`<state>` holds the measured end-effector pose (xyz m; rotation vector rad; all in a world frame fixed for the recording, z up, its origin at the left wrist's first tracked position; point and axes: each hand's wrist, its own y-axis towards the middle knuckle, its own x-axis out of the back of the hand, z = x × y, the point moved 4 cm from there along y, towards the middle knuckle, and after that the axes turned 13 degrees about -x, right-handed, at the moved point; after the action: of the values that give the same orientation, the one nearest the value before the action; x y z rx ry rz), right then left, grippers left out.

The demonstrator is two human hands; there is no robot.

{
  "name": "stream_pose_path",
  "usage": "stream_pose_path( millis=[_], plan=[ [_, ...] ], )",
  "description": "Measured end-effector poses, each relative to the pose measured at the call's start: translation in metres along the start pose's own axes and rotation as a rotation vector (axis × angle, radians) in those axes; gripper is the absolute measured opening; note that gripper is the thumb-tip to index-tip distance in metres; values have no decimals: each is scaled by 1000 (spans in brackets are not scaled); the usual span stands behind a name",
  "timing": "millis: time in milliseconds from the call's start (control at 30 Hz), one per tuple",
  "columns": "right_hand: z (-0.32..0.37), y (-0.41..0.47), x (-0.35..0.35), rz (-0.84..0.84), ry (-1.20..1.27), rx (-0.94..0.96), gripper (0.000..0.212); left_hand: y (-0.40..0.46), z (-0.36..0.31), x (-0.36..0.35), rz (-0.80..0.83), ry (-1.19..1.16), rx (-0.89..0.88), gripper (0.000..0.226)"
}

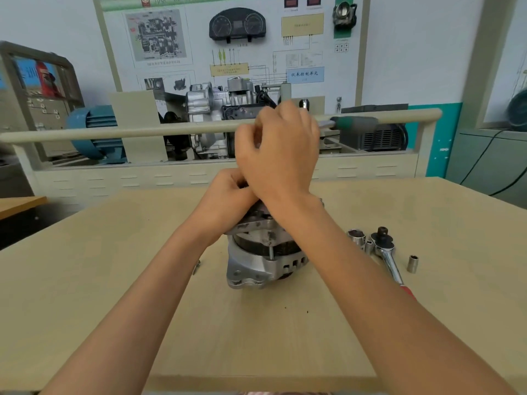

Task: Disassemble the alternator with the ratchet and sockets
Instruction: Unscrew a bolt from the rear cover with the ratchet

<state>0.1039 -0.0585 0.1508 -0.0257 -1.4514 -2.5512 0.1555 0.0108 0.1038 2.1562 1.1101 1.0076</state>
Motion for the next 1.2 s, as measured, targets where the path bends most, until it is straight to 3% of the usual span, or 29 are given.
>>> stream_pose_path(
  millis=[67, 200, 300, 367, 467, 533, 567, 633, 700, 767, 867, 933, 967, 1033, 1100, 1200],
  plan=[
    [0, 11, -1, 178, 399, -123, 34, -1, -3, -2, 40, -60, -33, 52],
    [-3, 27, -15, 666, 1050, -480, 56, -1, -2, -4, 77, -132, -37, 25],
    [-6, 27, -15, 755, 1263, -558, 61, -1, -4, -4, 37, -133, -37, 19],
    [-6, 20, -10, 585, 1135, -456, 54, -2, -7, -4, 39, -132, -41, 25],
    [0, -2, 4, 88, 504, -70, 35, -2, -4, -2, 11, -38, -25, 58],
    [4, -11, 6, -153, 94, 19, 22, -1, -2, 0, -27, 9, -2, 57],
    [5, -12, 7, -187, 34, 8, 20, -1, -3, 0, -35, 15, -2, 52],
    [6, -11, 8, -163, 137, 0, 21, 0, -3, -1, -27, 16, -5, 52],
    [8, -4, 6, -24, 335, -45, 28, -2, -4, -2, 15, 12, 4, 60],
    [8, 9, -1, 237, 533, -188, 41, -2, -5, -3, 52, -28, -6, 59],
    [0, 24, -14, 636, 957, -489, 60, -2, -6, -5, 58, -125, -24, 29],
    [-7, 27, -17, 765, 1239, -574, 64, -2, -5, -6, 40, -151, -17, 22],
    [-8, 25, -16, 754, 1282, -563, 64, -1, -6, -5, 33, -150, -22, 22],
    [-7, 17, -12, 579, 1140, -440, 59, -2, -8, -5, 37, -129, -41, 29],
    [-2, 6, -3, 313, 796, -205, 47, -3, -9, -4, 22, -68, -35, 53],
    [2, -9, 6, -46, 227, 31, 26, -2, -8, -3, -17, -2, -17, 56]
  ],
)
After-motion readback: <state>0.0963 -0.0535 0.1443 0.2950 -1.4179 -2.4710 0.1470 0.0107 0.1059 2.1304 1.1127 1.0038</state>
